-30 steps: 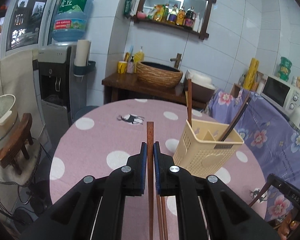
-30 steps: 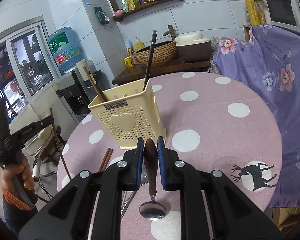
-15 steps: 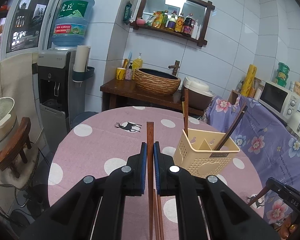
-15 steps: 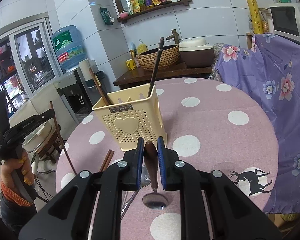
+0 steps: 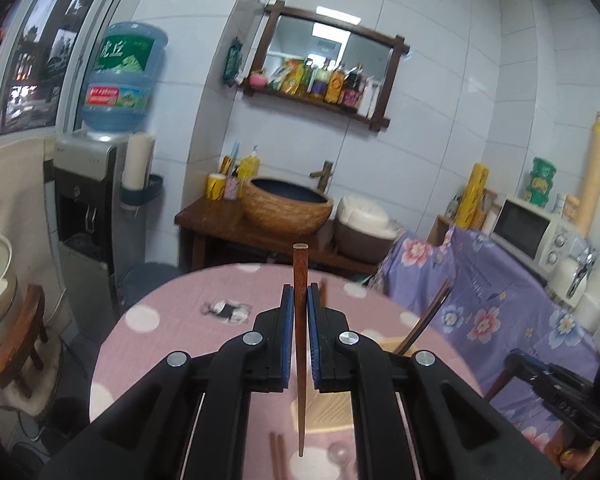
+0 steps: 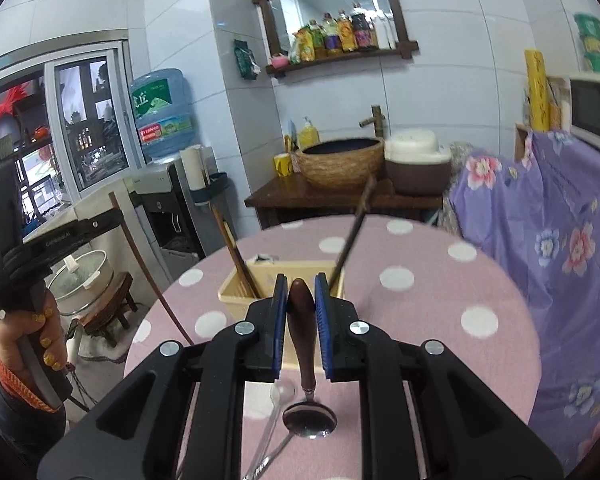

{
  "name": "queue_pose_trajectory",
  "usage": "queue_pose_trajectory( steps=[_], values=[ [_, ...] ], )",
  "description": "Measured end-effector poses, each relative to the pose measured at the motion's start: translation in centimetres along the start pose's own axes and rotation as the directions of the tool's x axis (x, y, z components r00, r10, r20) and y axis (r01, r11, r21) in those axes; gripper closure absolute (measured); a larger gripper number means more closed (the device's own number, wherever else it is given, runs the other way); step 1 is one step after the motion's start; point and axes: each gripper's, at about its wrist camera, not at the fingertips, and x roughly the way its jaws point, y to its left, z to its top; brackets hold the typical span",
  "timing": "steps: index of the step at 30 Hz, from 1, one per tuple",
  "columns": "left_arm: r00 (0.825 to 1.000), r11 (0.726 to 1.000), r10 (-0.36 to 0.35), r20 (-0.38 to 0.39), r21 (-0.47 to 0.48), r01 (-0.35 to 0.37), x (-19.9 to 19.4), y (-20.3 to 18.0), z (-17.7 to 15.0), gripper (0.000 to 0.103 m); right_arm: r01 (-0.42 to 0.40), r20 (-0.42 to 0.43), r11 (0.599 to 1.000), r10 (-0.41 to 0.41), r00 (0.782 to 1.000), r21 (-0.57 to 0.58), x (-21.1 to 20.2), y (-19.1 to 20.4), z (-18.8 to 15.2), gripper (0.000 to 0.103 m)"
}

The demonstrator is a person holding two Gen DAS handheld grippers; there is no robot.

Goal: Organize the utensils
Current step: 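Carry the chopstick and spoon over the holder and open both tools to drop them in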

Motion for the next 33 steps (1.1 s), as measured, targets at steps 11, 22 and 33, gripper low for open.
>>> queue_pose_trajectory(
  steps=[11,22,33],
  values=[
    [0.993,0.998,-0.032,0.113,0.050,0.026,2.5,-5.8,6.3,0.095,0.063,0.098,0.998,-0.060,0.993,-0.031,3.9,2.2,8.8,0.088],
    [0.998,0.997,0.014,-0.059,0.074,-0.010,8.2,-5.4,-2.5,0.095,0.078,-0.043,0.997,-0.078,0.996,0.018,9.5,0.4,1.7,0.088],
    [0.994,0.991,0.052,-0.096,0.127,-0.039,9.5,-5.3,-5.9,0.095,0.092,-0.118,0.995,-0.086,0.989,0.049,12.0,-0.8,-1.4,0.088]
  ],
)
